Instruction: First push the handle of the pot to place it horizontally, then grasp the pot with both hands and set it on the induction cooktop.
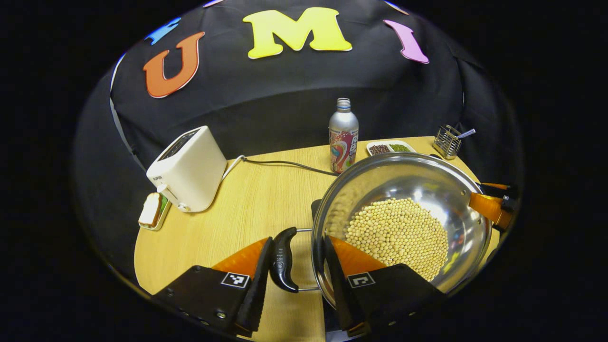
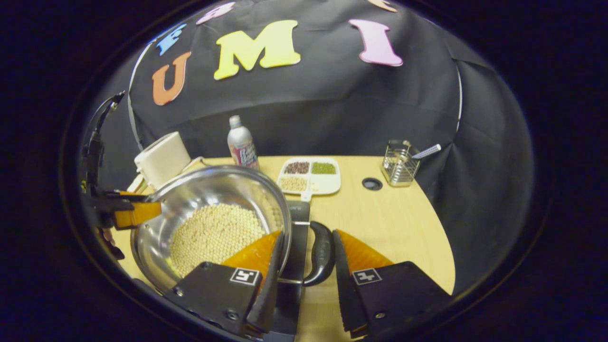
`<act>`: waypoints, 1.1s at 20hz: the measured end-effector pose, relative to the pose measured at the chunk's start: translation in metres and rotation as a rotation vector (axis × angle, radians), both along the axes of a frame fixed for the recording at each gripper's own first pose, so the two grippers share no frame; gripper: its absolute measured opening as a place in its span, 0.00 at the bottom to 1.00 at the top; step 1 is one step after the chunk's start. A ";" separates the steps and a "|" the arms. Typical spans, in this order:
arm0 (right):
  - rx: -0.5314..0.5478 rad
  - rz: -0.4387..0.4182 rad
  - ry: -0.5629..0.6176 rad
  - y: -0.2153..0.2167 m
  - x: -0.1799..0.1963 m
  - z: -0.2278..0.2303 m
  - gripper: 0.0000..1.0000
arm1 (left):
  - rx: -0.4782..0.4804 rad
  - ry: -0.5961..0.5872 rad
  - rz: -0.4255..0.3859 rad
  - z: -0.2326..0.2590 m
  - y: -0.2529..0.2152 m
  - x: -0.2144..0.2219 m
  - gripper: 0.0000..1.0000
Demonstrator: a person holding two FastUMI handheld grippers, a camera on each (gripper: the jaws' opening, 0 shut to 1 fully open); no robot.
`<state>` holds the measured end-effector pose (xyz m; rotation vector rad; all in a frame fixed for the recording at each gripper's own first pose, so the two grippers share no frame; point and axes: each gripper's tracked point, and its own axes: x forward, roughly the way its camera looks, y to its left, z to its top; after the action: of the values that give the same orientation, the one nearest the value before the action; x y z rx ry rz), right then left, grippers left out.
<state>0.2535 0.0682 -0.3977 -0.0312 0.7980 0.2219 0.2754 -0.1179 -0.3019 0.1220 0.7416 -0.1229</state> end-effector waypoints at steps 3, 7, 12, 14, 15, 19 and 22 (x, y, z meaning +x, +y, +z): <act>-0.007 0.001 -0.006 -0.001 0.001 -0.002 0.57 | -0.005 -0.040 -0.006 -0.002 0.000 0.001 0.60; -0.010 0.006 -0.010 -0.002 0.004 -0.001 0.60 | -0.019 -0.062 -0.004 -0.003 0.000 0.002 0.61; -0.009 0.013 -0.015 -0.004 0.003 0.000 0.63 | -0.034 -0.094 -0.001 -0.001 -0.001 0.001 0.66; 0.017 0.002 -0.054 -0.008 0.004 0.008 0.69 | -0.020 -0.143 0.016 0.007 0.005 0.000 0.78; 0.028 -0.015 -0.084 -0.011 0.003 0.016 0.70 | -0.021 -0.161 0.024 0.011 0.007 -0.003 0.86; 0.041 -0.055 -0.140 -0.027 -0.017 0.040 0.88 | -0.047 -0.206 0.072 0.027 0.013 -0.026 0.97; 0.060 -0.078 -0.165 -0.034 -0.037 0.056 0.88 | -0.048 -0.258 0.094 0.051 0.027 -0.046 0.97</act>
<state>0.2161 0.0339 -0.3412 0.0378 0.6267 0.1675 0.2294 -0.0906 -0.2509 0.0558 0.4859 -0.0345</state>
